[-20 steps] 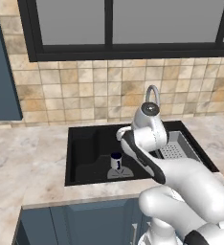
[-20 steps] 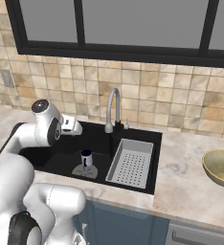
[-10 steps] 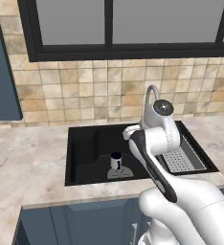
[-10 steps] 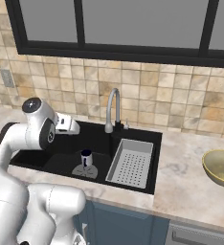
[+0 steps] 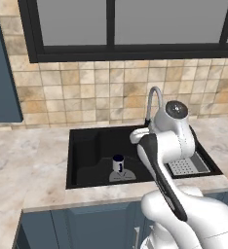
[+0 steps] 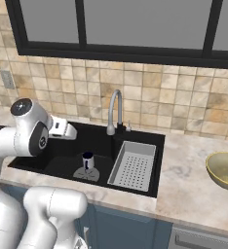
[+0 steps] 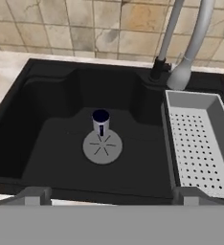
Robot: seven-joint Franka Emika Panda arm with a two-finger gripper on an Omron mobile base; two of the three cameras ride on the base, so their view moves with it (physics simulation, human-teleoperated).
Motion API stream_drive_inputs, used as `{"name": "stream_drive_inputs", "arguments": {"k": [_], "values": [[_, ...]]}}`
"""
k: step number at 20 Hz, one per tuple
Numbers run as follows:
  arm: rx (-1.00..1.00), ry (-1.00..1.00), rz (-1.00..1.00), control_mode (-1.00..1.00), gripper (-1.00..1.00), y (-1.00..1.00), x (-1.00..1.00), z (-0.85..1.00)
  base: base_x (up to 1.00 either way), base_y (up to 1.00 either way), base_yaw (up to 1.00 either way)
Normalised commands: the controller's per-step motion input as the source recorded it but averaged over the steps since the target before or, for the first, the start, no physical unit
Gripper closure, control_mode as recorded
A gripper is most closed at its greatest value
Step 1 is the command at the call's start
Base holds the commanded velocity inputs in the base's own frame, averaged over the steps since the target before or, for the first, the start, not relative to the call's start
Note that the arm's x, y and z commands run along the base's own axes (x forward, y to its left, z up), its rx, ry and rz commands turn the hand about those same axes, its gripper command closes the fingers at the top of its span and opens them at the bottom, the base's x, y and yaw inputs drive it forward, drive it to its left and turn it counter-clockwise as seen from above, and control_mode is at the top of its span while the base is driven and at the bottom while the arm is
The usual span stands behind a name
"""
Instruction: Pick the mug and place it in the sink. Pick the bowl and place it in the open cabinet and then close the cabinet.
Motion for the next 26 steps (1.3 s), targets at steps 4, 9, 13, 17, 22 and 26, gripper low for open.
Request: {"name": "stream_drive_inputs", "arguments": {"k": [4,9,13,17,22,26], "values": [[0.0,0.01,-0.04,1.0,-1.0,-0.31,-0.02,0.0,-0.01,-0.25,-0.02],[0.0,0.0,0.0,1.0,-1.0,0.0,0.0,0.0,-0.21,-1.0,-0.15],[0.0,0.0,0.0,1.0,-1.0,0.0,0.0,0.0,-0.42,-1.0,-0.21],[0.0,0.0,0.0,1.0,-1.0,0.0,0.0,0.0,-0.42,-0.99,-0.23],[0.0,0.0,0.0,1.0,-1.0,0.0,0.0,0.0,-0.09,-0.64,-0.19],[0.0,0.0,0.0,1.0,-1.0,0.0,0.0,0.0,0.08,-0.3,-0.15]]}}
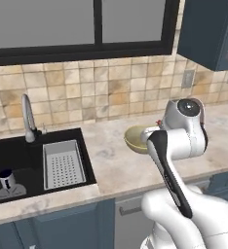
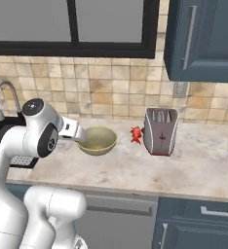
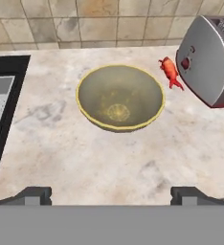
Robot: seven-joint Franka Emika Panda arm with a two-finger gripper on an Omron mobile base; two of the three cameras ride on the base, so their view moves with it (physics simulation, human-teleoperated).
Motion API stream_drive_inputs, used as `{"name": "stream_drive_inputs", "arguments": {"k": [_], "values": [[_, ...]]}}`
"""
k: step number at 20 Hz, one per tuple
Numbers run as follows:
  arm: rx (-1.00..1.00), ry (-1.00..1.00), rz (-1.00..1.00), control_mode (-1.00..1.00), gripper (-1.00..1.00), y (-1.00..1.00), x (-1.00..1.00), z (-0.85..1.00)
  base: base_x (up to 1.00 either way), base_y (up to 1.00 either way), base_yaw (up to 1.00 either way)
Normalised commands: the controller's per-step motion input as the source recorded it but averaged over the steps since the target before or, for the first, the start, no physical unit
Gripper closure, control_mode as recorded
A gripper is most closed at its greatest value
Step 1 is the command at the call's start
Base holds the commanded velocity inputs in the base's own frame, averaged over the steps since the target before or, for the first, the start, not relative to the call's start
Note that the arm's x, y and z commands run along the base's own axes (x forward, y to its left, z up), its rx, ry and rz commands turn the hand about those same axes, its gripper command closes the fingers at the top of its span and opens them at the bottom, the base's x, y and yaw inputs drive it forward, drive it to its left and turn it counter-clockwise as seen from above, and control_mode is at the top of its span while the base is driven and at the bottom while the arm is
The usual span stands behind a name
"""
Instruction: Pick the mug and place it in the sink. Pick the bowl and place it in the open cabinet and then close the cabinet.
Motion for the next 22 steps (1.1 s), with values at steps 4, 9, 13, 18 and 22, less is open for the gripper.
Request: {"name": "stream_drive_inputs", "arguments": {"k": [4,9,13,18,22], "values": [[0.0,0.0,0.0,1.0,-1.0,0.0,0.0,0.0,0.34,-0.14,-0.11],[0.0,0.0,0.0,1.0,-1.0,0.0,0.0,0.0,0.37,-0.51,-0.16],[0.0,0.0,0.0,1.0,-1.0,0.0,0.0,0.0,0.23,-0.74,-0.2],[0.0,0.0,0.0,1.0,-1.0,0.0,0.0,0.0,0.38,-0.15,-0.12],[0.0,0.0,0.0,1.0,-1.0,0.0,0.0,0.0,0.47,0.12,-0.01]]}}
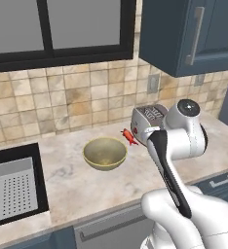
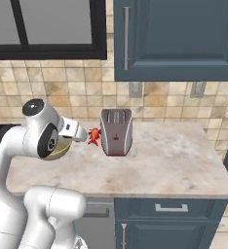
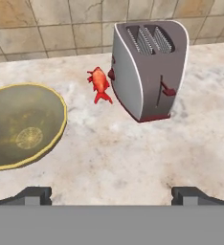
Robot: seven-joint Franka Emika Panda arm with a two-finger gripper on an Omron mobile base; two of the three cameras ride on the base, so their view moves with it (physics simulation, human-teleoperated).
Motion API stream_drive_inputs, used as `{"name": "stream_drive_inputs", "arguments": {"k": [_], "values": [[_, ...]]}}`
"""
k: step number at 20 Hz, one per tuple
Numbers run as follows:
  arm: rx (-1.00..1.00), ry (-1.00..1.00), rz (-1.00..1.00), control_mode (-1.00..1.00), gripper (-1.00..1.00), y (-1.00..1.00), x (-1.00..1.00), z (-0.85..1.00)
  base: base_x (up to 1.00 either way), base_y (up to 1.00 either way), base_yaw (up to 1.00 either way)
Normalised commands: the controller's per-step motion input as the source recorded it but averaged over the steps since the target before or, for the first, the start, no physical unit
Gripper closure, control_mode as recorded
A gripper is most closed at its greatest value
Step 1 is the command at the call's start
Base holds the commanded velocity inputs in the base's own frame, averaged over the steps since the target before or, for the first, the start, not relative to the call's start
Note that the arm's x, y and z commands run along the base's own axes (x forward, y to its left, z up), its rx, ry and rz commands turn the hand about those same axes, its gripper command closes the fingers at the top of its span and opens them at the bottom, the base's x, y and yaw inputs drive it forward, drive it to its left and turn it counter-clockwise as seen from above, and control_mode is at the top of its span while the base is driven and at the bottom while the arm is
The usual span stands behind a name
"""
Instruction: Pick the mug and place it in the sink. Pick the bowl and place it in the open cabinet and then close the cabinet.
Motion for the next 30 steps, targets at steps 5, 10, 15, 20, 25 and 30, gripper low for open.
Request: {"name": "stream_drive_inputs", "arguments": {"k": [5,10,15,20,25,30], "values": [[0.0,0.0,0.0,1.0,-1.0,0.0,0.0,0.0,0.23,0.4,0.0],[0.0,0.0,0.0,1.0,-1.0,0.0,0.0,0.0,0.18,0.51,0.09],[0.0,0.0,0.0,1.0,-1.0,0.0,0.0,0.0,0.11,0.18,0.29],[0.0,0.0,0.0,1.0,-1.0,0.0,0.0,0.0,0.17,0.0,0.28],[0.0,0.0,0.0,1.0,-1.0,0.0,0.0,0.0,0.28,-0.01,0.26],[0.0,0.0,0.0,1.0,-1.0,0.0,0.0,0.0,0.28,-0.17,0.13]]}}
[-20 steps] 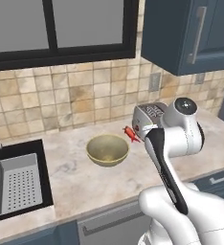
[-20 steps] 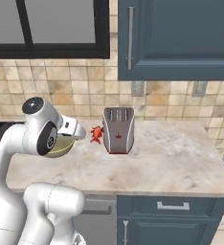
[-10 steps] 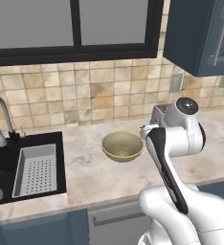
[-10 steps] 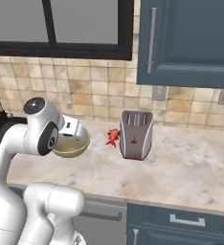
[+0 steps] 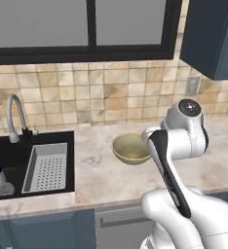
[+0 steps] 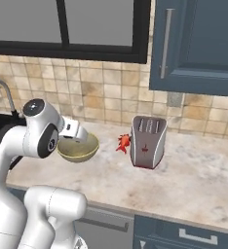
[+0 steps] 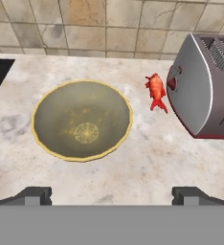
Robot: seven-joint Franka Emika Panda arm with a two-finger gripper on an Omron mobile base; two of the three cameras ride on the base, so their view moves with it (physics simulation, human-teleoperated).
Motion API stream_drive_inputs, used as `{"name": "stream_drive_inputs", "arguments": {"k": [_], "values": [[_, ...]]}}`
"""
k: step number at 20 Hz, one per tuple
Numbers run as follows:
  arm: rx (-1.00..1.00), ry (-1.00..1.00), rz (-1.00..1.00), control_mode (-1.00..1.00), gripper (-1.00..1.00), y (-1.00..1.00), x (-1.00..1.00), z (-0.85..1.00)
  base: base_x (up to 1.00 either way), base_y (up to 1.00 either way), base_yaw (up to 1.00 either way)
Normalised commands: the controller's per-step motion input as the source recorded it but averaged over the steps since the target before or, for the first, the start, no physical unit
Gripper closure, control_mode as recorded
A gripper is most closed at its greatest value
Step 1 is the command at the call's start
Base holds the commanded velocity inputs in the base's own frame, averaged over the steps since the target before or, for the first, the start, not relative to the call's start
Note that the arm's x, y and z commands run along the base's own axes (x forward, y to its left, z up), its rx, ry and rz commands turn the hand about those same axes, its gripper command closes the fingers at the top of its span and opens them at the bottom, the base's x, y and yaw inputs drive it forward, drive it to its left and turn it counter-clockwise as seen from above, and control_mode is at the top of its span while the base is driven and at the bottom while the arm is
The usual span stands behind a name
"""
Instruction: Pick the mug and place it in the sink. Pick the bowl and place it in the open cabinet and then close the cabinet.
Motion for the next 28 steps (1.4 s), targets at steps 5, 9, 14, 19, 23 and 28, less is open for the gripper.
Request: {"name": "stream_drive_inputs", "arguments": {"k": [5,9,14,19,23,28], "values": [[0.0,0.0,0.0,1.0,-1.0,0.0,0.0,0.0,0.42,-0.04,0.07],[0.0,0.04,0.03,-1.0,-1.0,0.0,0.18,-0.08,0.22,0.0,0.03],[0.0,0.1,0.01,-1.0,-1.0,-0.17,0.24,-0.14,0.0,0.0,0.0],[0.0,0.08,-0.01,-1.0,-1.0,-0.05,0.04,-0.08,0.0,0.0,0.0],[0.0,0.05,-0.06,-1.0,-1.0,0.0,0.0,-0.08,0.0,0.0,0.0],[0.0,0.0,-0.01,-1.0,-1.0,-0.01,0.0,-0.31,0.0,0.0,0.0]]}}
